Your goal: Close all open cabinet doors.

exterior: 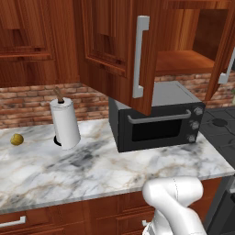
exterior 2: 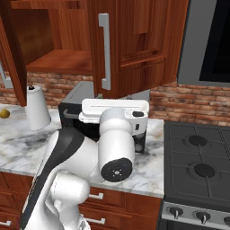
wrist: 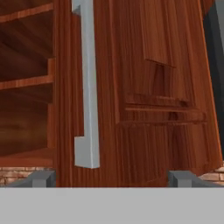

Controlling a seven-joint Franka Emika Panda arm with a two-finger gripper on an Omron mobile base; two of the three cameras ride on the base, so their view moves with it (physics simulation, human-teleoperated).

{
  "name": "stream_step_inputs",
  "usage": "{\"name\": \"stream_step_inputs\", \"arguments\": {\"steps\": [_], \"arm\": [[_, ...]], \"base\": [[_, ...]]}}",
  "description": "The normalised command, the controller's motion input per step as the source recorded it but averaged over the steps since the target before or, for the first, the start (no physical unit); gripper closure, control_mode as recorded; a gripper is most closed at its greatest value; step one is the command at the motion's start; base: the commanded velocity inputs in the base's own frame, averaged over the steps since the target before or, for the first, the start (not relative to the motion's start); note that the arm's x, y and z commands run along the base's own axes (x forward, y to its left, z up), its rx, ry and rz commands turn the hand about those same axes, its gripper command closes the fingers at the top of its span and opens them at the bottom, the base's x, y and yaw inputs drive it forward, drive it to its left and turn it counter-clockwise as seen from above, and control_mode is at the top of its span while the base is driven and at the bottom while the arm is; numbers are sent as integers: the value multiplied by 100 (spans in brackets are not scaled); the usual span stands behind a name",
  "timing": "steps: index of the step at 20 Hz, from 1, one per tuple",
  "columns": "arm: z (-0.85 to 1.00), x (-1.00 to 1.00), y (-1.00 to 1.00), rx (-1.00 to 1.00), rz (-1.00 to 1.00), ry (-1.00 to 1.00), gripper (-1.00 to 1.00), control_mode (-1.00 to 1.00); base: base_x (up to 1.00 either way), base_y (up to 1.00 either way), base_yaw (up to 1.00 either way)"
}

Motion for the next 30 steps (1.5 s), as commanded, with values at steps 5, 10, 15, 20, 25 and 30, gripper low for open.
{"name": "stream_step_inputs", "arguments": {"steps": [5,10,15,20,25,30], "arm": [[-5,51,0,0,1,-1,-100,-100],[-17,28,-11,0,6,-5,-100,-100],[-17,24,-21,0,9,-4,-100,-100],[-18,31,-15,0,7,-3,-100,-100],[-8,42,-2,0,2,0,-100,-100],[0,32,7,0,0,0,-100,-100]], "base": [[0,0,0],[0,0,0],[0,0,0],[0,0,0],[0,0,0],[0,0,0]]}}
